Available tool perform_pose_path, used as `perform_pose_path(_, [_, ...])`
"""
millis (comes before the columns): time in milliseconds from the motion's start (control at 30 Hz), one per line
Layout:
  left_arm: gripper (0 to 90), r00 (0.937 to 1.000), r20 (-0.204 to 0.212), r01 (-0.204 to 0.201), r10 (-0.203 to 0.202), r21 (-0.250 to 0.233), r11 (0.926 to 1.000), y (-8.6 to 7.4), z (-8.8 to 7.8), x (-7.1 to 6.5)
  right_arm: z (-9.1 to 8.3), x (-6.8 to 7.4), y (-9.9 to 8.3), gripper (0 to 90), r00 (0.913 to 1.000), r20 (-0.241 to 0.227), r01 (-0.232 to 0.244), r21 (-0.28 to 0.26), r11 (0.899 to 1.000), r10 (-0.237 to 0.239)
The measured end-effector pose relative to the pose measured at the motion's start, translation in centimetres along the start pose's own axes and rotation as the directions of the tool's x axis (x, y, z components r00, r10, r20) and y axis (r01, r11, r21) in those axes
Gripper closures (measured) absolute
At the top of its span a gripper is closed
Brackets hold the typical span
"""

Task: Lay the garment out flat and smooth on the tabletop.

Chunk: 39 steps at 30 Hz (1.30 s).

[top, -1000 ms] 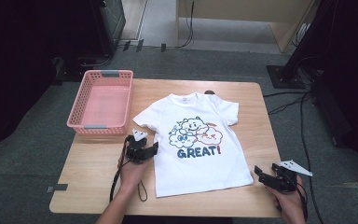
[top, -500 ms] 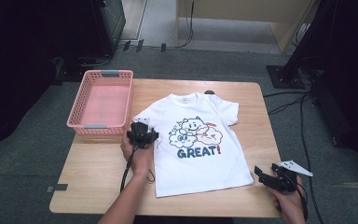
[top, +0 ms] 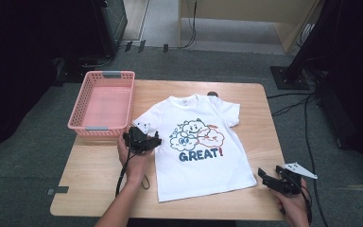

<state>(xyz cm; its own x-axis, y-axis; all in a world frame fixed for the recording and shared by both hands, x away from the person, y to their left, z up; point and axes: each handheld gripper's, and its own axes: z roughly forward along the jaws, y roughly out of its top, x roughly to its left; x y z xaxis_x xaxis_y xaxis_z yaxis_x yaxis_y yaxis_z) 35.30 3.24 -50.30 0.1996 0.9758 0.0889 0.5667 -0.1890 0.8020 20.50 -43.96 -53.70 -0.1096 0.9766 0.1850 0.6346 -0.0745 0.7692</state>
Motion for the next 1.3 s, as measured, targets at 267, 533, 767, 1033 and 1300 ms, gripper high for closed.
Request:
perform_pose_path(267, [0.0,0.9977,0.066,0.018,-0.016,-0.03,0.9994,-0.1,-1.8,1.4,-0.6,-0.1,-0.3,10.7,0.9989,0.035,0.032,0.003,0.999,-0.032])
perform_pose_path(533, [0.0,0.997,0.073,0.029,-0.024,-0.073,0.9969,-0.7,-3.5,2.8,-0.8,-0.4,-0.6,4.0,0.9949,0.093,0.035,0.034,0.999,-0.038])
perform_pose_path(767, [0.0,0.9976,0.061,0.039,-0.033,-0.104,0.9938,-1.5,-5.3,4.5,-1.1,-0.6,-1.0,0.0,0.9893,0.131,0.054,0.085,0.995,-0.064])
perform_pose_path(1033, [0.0,0.9971,0.062,0.051,-0.046,-0.089,0.9948,-2.8,-7.5,7.2,-1.5,-0.5,-1.4,0.0,0.9839,0.159,0.066,0.098,0.993,-0.081])
perform_pose_path(1300, [0.0,0.998,0.057,0.031,-0.026,-0.087,0.9957,-4.5,-9.4,9.4,-1.8,-0.4,-1.7,0.0,0.9834,0.16,0.071,0.099,0.993,-0.086])
